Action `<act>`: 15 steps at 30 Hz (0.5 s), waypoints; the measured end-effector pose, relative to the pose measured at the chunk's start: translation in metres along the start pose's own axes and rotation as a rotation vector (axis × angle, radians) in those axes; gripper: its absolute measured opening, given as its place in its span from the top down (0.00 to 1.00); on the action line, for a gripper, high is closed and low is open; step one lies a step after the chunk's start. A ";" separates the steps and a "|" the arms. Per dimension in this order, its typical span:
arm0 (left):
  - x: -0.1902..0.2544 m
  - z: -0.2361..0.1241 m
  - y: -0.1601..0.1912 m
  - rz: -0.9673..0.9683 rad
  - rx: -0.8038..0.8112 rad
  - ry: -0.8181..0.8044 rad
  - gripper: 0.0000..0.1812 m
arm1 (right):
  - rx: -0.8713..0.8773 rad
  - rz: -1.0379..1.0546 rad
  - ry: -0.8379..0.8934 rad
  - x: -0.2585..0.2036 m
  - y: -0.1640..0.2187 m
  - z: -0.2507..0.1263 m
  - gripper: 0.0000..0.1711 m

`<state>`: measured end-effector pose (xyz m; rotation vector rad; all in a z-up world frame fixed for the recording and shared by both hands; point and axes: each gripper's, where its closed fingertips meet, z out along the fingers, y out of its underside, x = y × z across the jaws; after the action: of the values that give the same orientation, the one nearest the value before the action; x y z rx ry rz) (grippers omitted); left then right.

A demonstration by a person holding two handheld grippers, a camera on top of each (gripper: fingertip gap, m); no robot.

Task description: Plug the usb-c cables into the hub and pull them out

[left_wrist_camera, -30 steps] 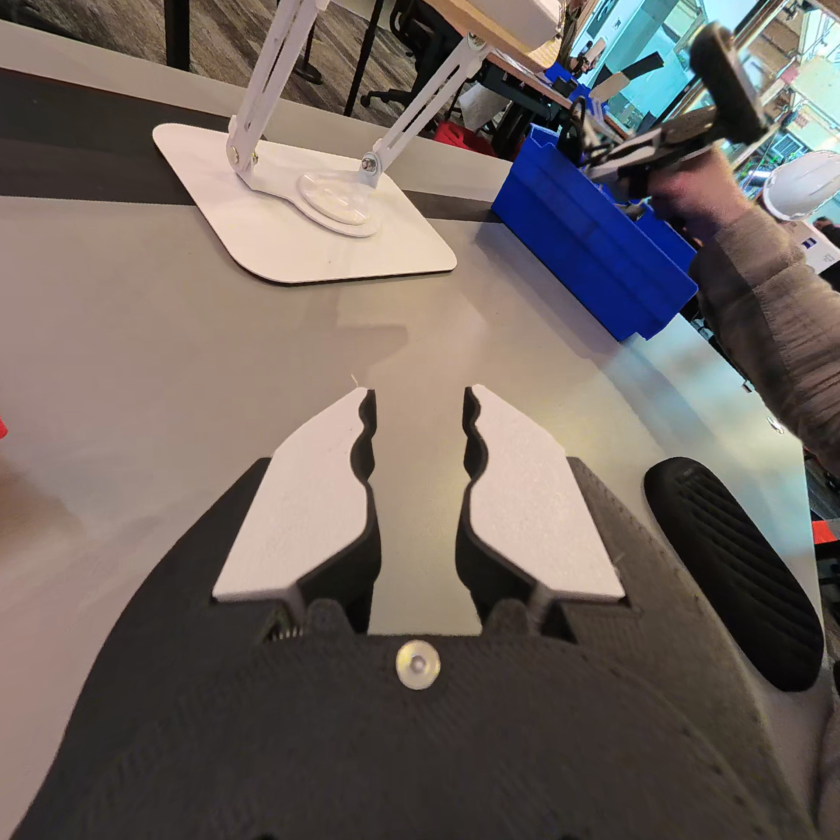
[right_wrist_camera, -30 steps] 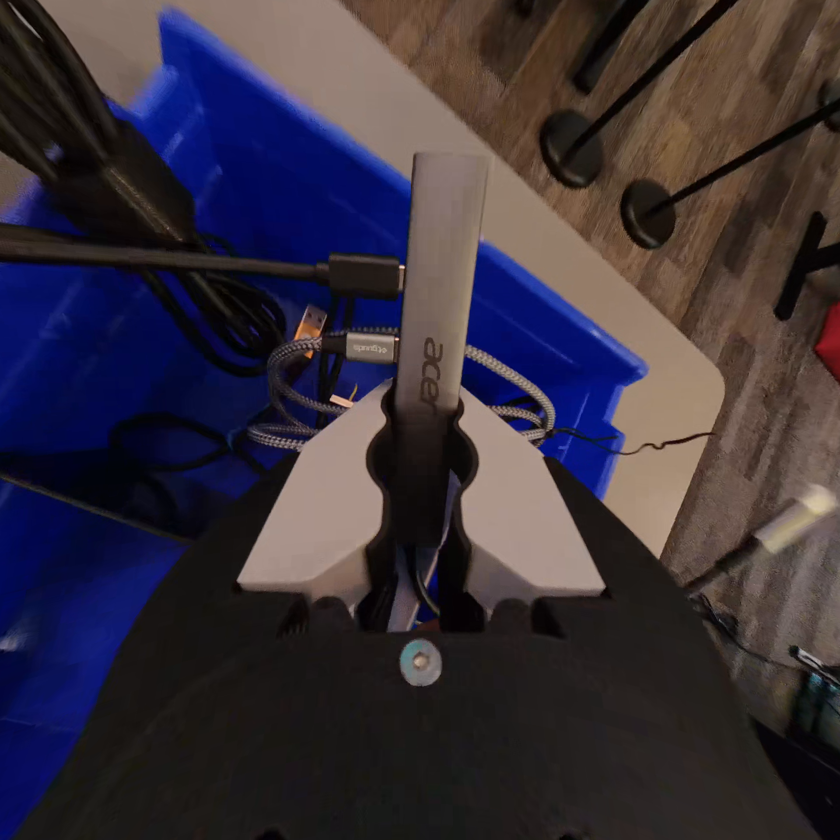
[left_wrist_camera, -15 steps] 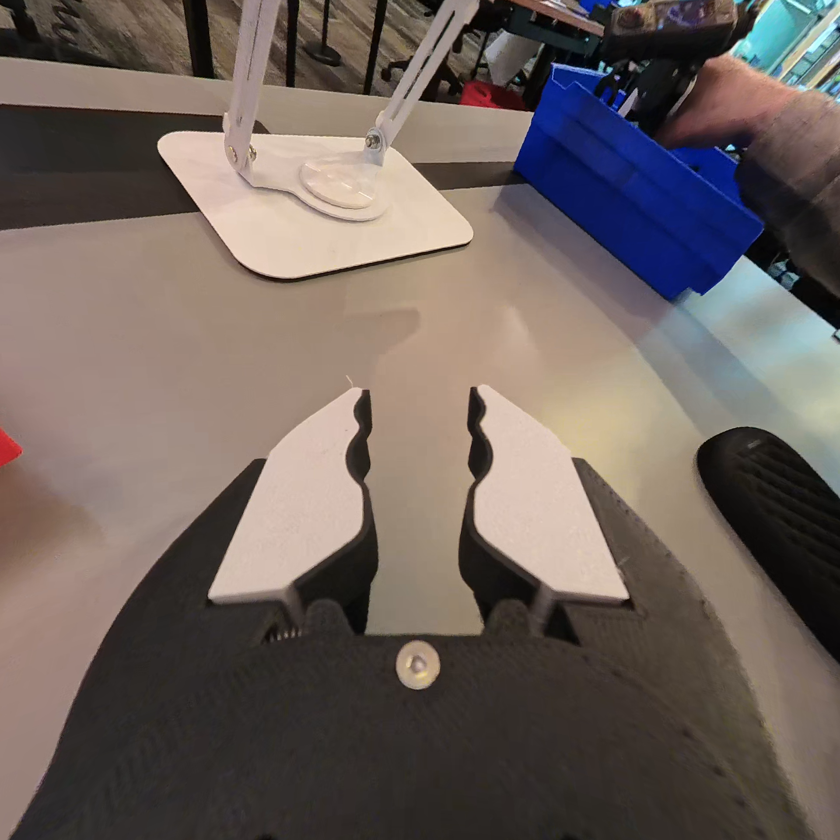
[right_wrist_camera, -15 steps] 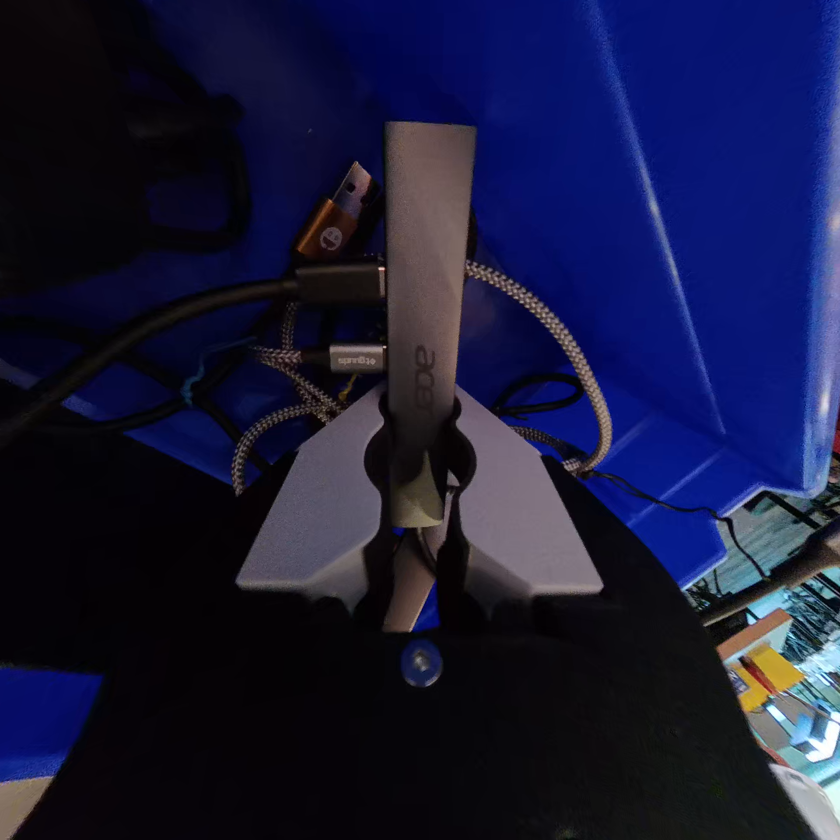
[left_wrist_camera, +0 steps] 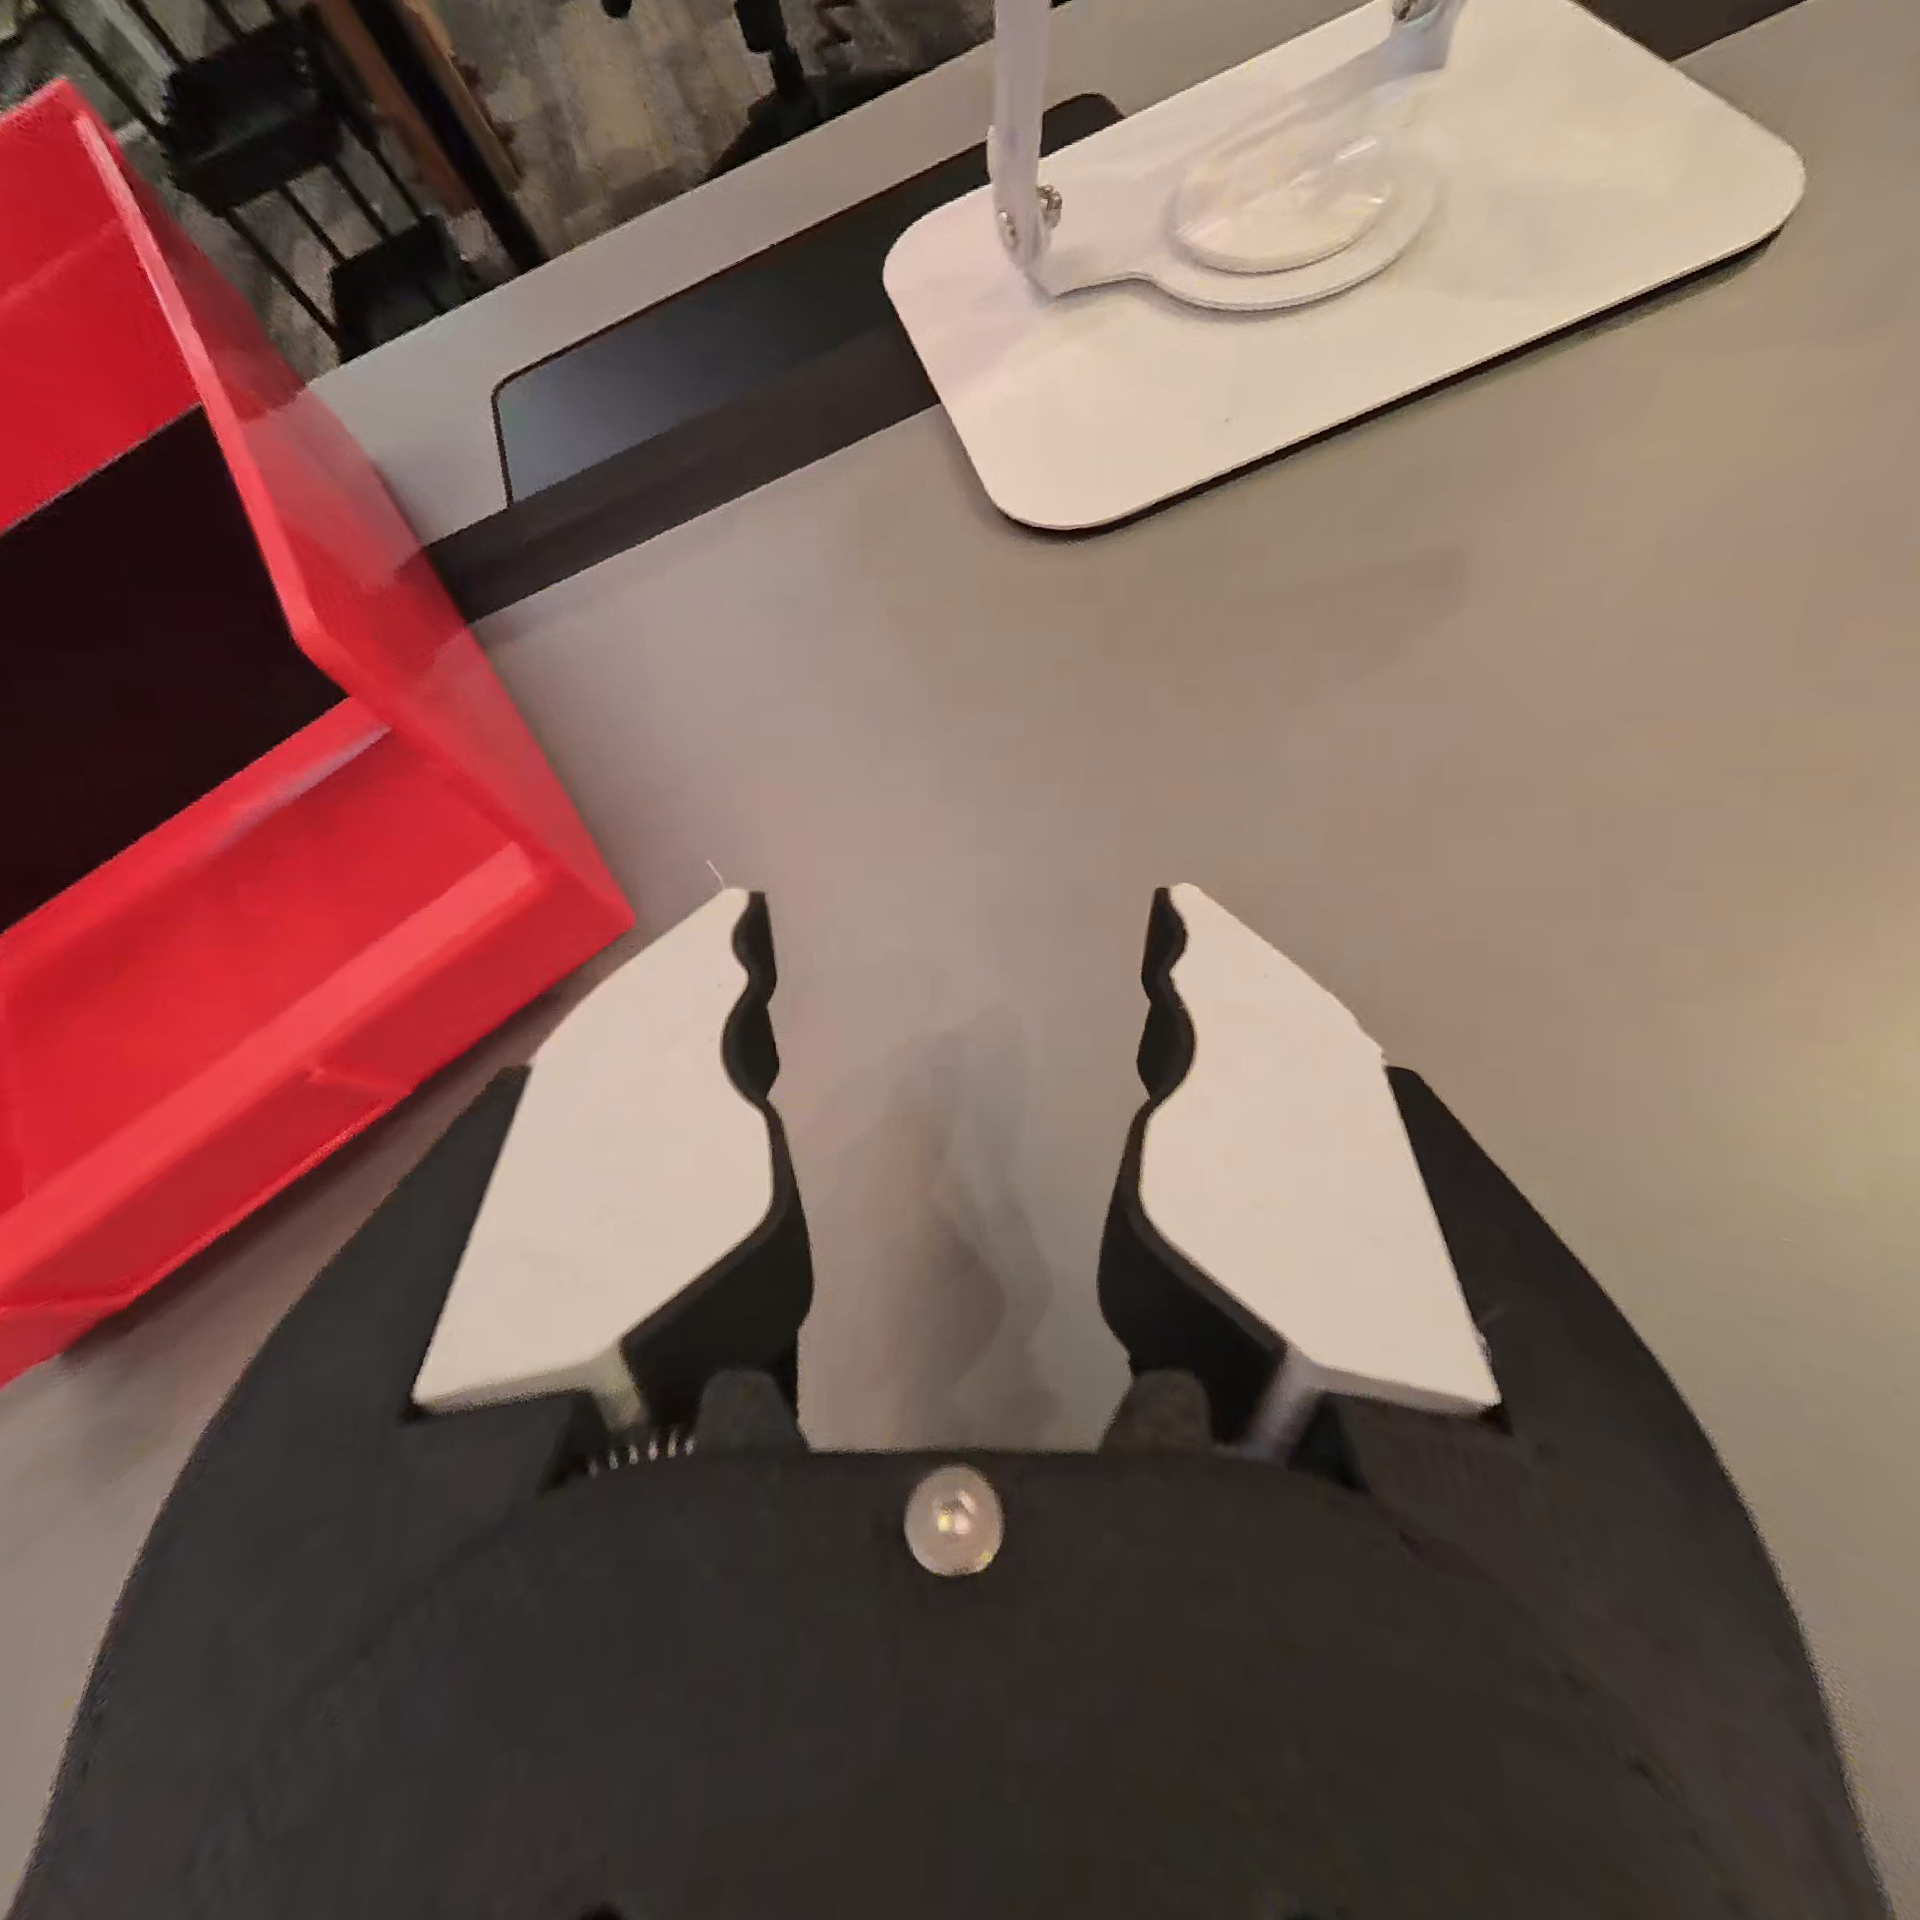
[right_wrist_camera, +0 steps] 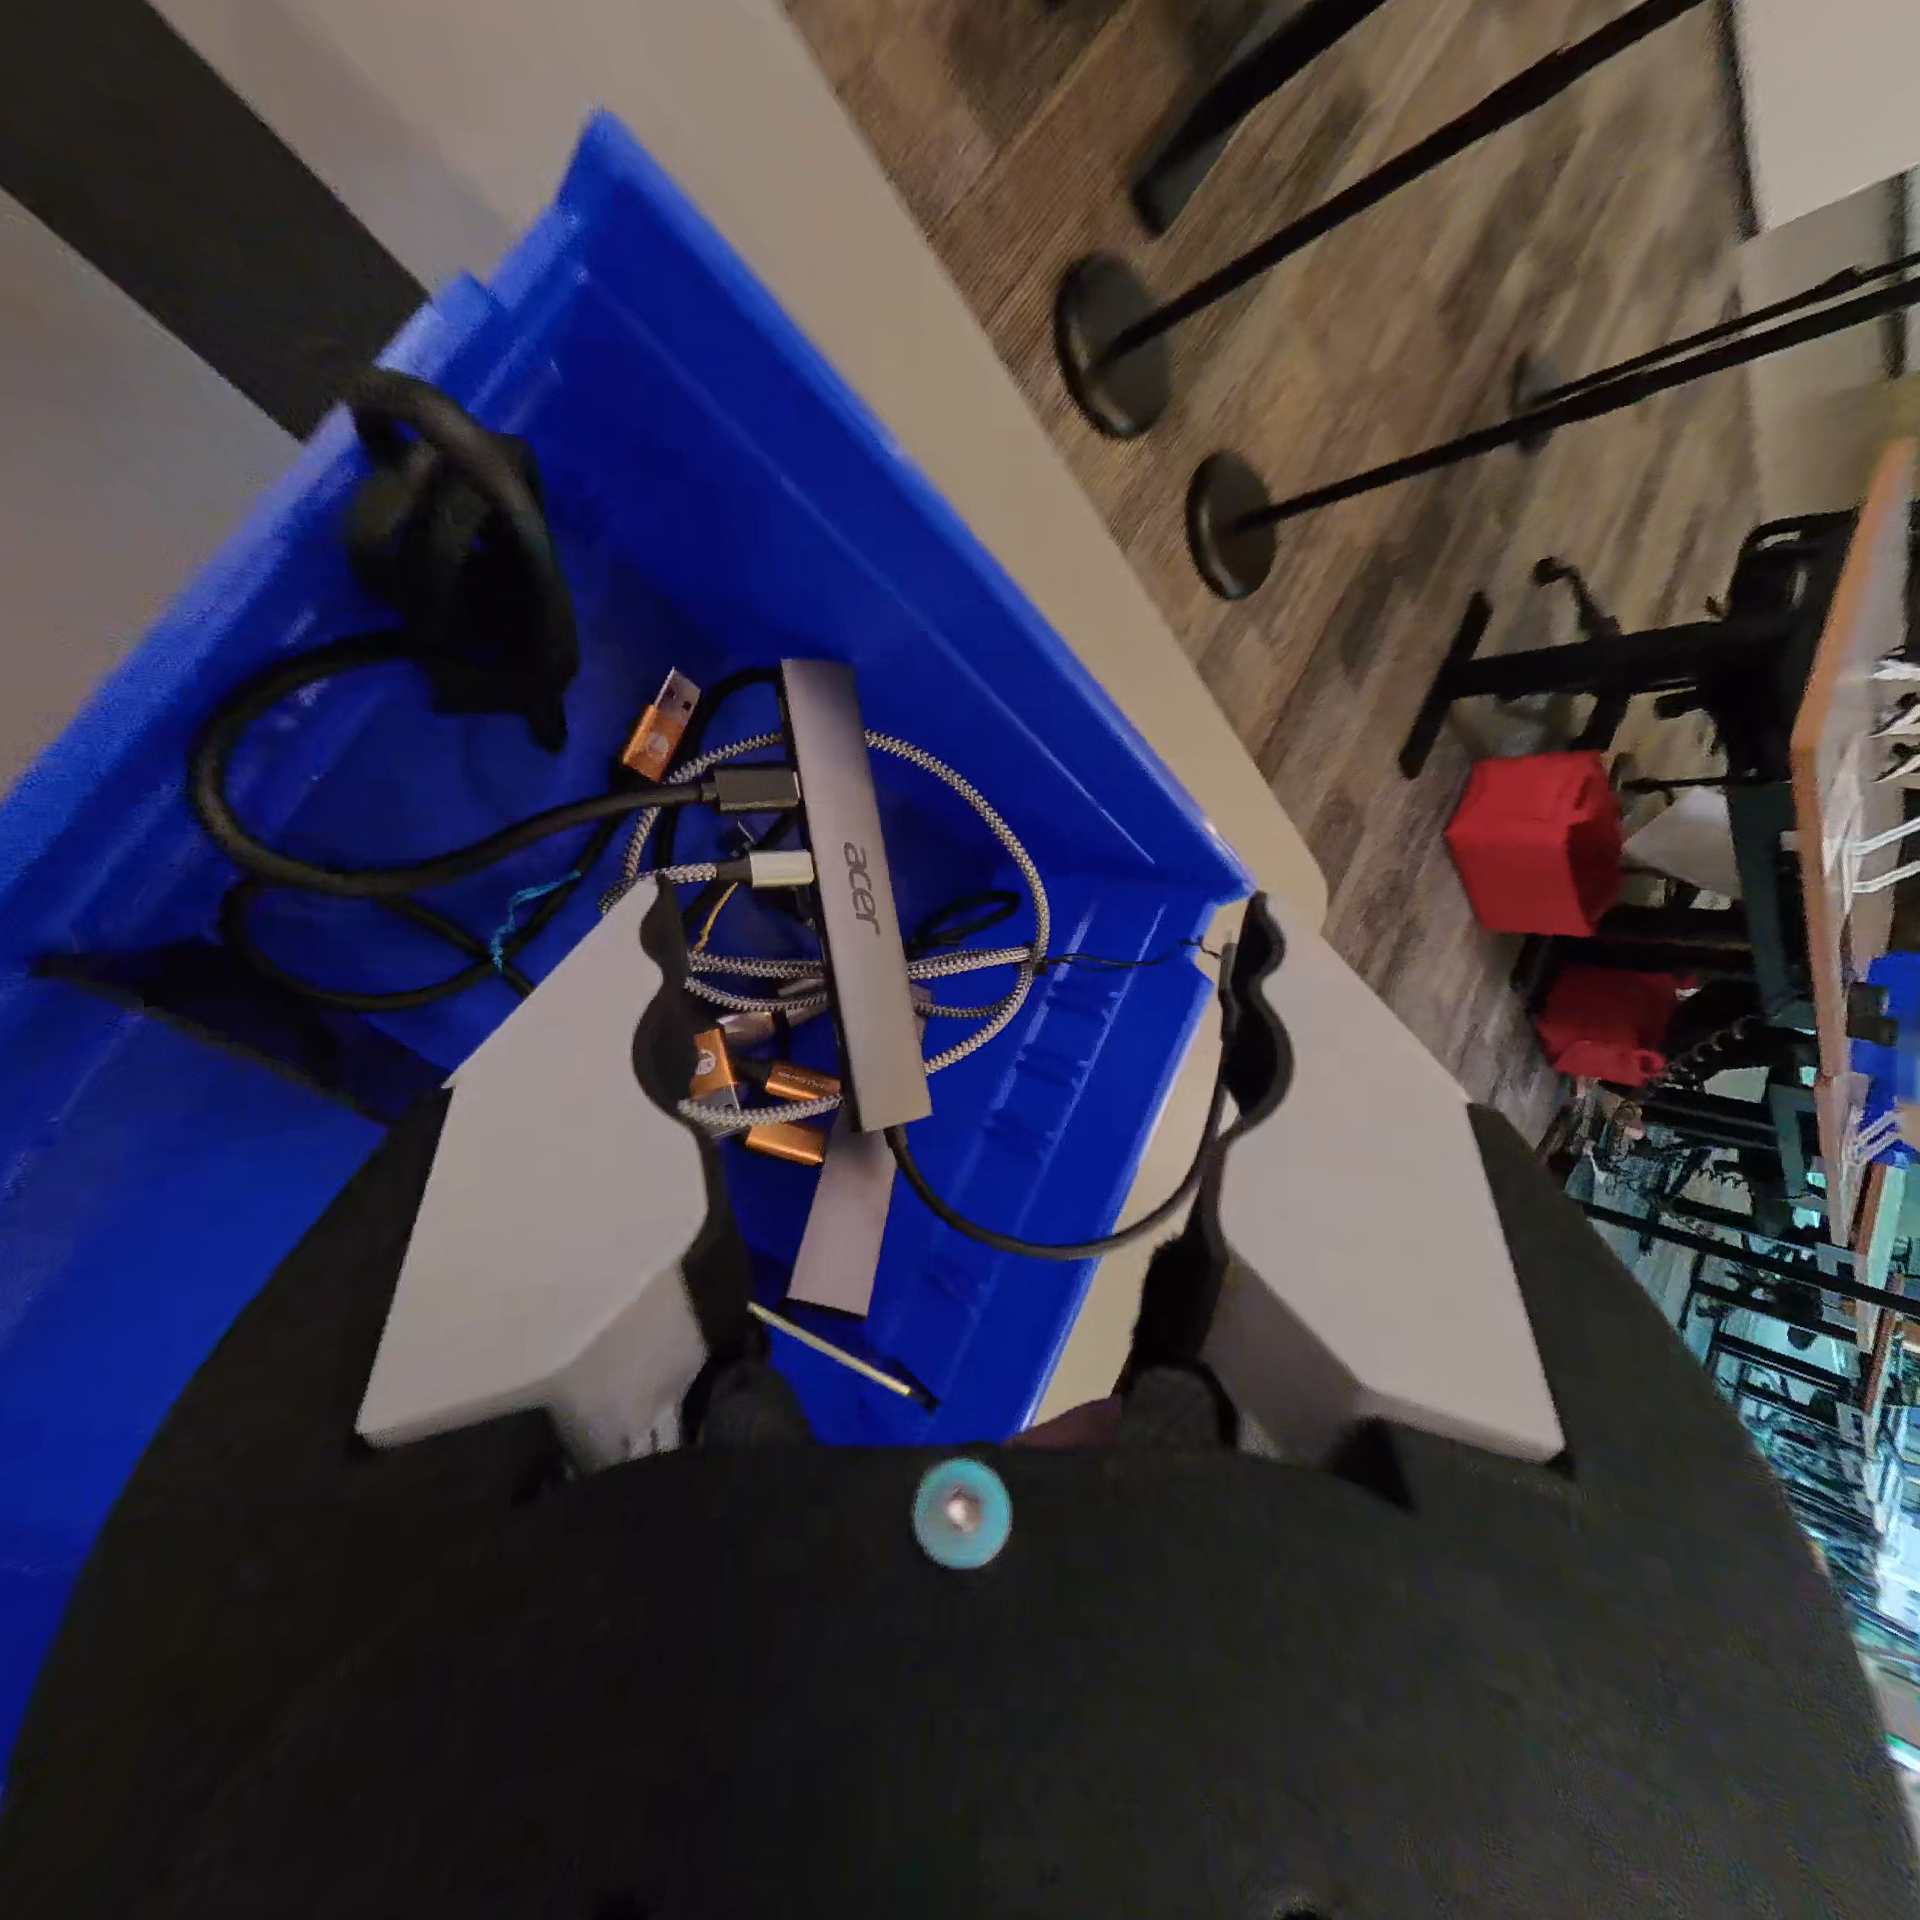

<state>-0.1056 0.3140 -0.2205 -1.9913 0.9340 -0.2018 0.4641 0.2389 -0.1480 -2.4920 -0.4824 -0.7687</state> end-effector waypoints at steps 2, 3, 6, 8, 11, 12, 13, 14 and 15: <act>-0.002 0.001 0.001 -0.006 -0.005 -0.005 0.63 | 0.039 0.019 0.028 0.001 -0.001 -0.014 0.39; -0.003 0.002 0.003 -0.005 -0.015 -0.009 0.62 | 0.047 0.018 0.050 0.003 0.000 -0.021 0.38; -0.003 0.001 0.003 -0.002 -0.018 -0.014 0.62 | 0.080 0.034 0.077 0.006 0.004 -0.038 0.38; -0.003 0.000 0.002 -0.001 -0.012 -0.014 0.62 | 0.111 0.051 0.080 0.006 0.004 -0.047 0.39; -0.003 0.000 0.001 0.001 -0.010 -0.016 0.62 | 0.121 0.049 0.101 0.005 0.008 -0.056 0.39; -0.003 0.000 0.001 0.002 -0.009 -0.017 0.62 | 0.127 0.052 0.101 0.004 0.010 -0.059 0.39; -0.003 0.000 0.001 0.002 -0.010 -0.018 0.62 | 0.131 0.059 0.104 0.004 0.011 -0.061 0.39; -0.003 0.000 0.001 0.004 -0.011 -0.020 0.62 | 0.135 0.066 0.112 0.005 0.013 -0.064 0.39; -0.003 -0.001 0.001 0.006 -0.008 -0.023 0.62 | 0.144 0.071 0.115 0.005 0.015 -0.066 0.39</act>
<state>-0.1084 0.3156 -0.2199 -1.9940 0.9272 -0.1721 0.4461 0.1918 -0.1021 -2.3052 -0.3922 -0.8148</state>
